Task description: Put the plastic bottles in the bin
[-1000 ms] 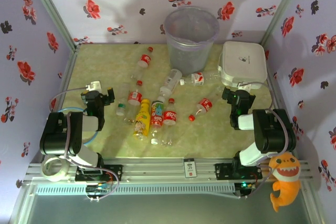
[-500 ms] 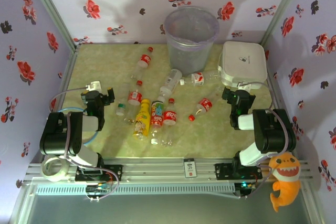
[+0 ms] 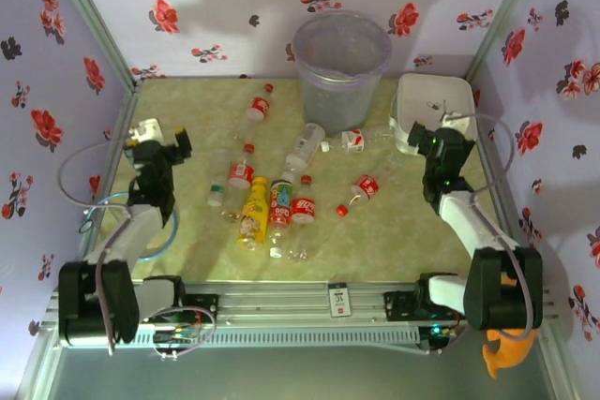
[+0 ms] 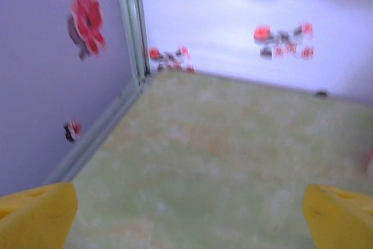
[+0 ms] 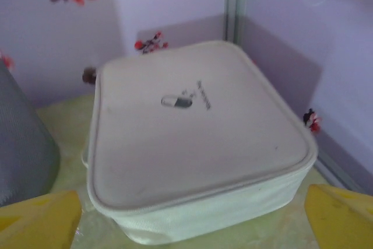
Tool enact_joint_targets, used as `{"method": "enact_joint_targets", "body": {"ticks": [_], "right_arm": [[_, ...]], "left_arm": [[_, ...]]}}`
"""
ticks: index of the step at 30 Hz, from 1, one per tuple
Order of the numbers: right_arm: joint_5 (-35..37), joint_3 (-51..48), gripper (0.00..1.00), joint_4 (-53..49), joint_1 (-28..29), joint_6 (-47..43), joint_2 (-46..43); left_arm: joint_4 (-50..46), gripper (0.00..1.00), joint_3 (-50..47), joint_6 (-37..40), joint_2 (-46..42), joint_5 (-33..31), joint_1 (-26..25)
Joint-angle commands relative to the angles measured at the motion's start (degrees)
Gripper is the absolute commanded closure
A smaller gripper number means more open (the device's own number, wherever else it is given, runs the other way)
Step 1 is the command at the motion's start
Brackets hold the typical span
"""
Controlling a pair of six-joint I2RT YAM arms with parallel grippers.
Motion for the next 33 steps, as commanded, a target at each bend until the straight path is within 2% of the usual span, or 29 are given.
{"method": "enact_joint_targets", "body": {"ticks": [1,4,8,11,15,18,23,28,33], "right_arm": [[5.88,4.91,0.01,-26.16,1.58,7.63,-3.67],[5.19,8.79,0.01,-38.2,4.0,15.98,-5.5],[4.4,10.58,0.02,-44.88,11.62,25.63,-4.58],[1.13,11.07,0.04,-44.7,16.63,30.3,-0.17],[0.63,11.14,0.06,-41.54,19.75,33.22,5.83],[-2.69,11.44,0.07,-39.69,20.12,35.66,9.3],[-1.68,10.81,0.08,-36.85,20.53,38.89,15.72],[-4.17,12.42,0.09,-31.84,20.33,39.21,21.94],[-5.34,13.16,0.18,-29.87,20.36,39.92,26.03]], "left_arm": [[-26.14,0.01,11.99,-6.73,-3.26,-2.87,-0.55],[-42.64,0.01,22.85,-8.6,-2.37,0.08,-0.94],[-52.11,0.02,29.41,-7.37,-0.72,7.22,-1.43],[-52.68,0.02,30.66,-5.85,1.23,9.9,-1.52],[-50.8,0.03,30.36,-5.43,2.99,12.66,-1.9],[-48.28,0.03,28.45,-5.77,2.75,12.73,-2.3],[-46.13,0.03,25.38,-5.42,2.63,12.97,-2.29],[-46.03,0.03,24.31,-3.69,2.6,12.84,-2.24],[-45.8,0.03,23.95,-2.9,2.51,12.69,-2.26]]}}
